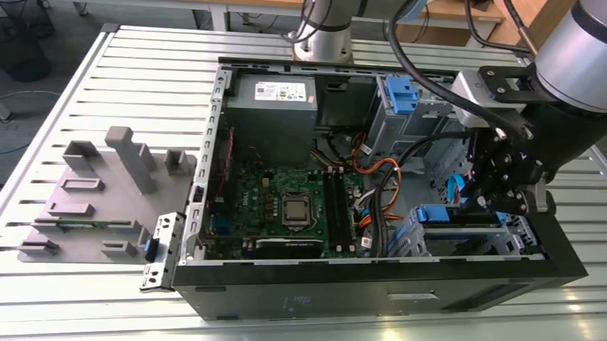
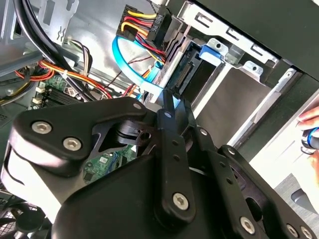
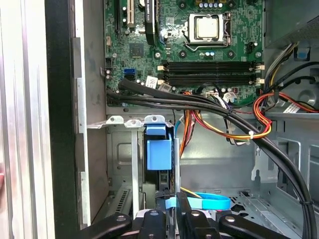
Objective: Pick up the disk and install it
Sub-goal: 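Insert the first disk wire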
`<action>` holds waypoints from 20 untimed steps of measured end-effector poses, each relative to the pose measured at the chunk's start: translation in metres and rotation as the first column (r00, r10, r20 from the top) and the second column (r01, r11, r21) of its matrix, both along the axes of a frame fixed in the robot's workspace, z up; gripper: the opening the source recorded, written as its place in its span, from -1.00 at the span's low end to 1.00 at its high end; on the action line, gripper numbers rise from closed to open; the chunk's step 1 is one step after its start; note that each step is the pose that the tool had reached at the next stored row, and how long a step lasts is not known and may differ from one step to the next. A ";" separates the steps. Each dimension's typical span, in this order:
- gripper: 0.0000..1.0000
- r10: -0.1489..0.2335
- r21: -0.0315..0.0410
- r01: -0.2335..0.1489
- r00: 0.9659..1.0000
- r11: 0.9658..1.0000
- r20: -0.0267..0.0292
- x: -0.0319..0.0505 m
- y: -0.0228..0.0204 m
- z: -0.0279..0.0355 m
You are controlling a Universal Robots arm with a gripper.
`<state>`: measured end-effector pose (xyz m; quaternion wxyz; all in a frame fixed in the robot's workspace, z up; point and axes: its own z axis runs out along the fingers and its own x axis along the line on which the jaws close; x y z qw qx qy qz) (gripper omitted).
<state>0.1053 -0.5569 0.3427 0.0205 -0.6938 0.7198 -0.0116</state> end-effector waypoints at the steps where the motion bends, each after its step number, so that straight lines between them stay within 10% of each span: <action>1: -0.53 0.000 0.000 0.000 1.000 1.000 0.000 0.0007 0.0000 0.0001; 16: -0.53 0.000 0.000 0.000 1.000 1.000 0.000 0.0181 0.0000 -0.0002; 20: -0.53 0.000 0.000 0.000 0.999 1.000 -0.033 0.0185 0.0000 -0.0003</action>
